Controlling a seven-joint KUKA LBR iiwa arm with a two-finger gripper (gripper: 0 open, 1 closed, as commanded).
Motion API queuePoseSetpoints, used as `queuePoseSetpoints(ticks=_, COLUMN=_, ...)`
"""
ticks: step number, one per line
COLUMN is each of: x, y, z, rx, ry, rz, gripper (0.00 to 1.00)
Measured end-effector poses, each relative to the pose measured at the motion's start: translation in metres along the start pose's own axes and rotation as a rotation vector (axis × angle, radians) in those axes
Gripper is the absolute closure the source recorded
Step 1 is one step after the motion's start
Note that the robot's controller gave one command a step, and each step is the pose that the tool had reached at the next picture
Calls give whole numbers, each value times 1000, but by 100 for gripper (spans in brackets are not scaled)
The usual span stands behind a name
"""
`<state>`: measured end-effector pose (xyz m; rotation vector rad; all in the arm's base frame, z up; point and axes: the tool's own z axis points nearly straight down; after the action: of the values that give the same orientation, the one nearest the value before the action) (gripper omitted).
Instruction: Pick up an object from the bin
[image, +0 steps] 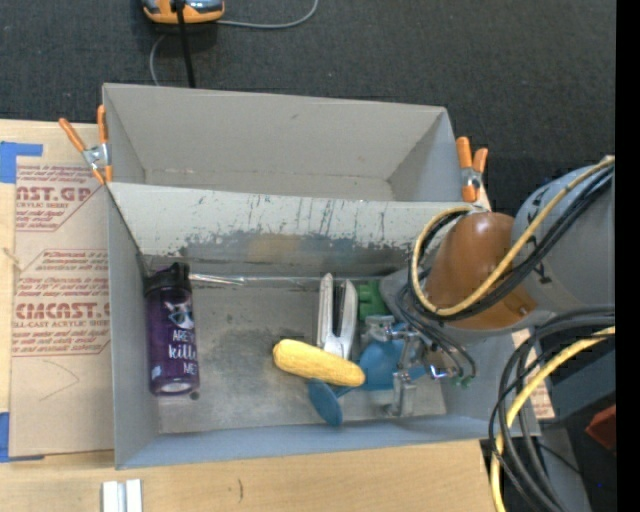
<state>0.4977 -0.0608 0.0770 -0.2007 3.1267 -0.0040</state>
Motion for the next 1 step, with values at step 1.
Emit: queuePoseSetpoints(ticks=1, x=13, y=-17, z=3, rx=13, ry=-38, rz=-332, gripper=100)
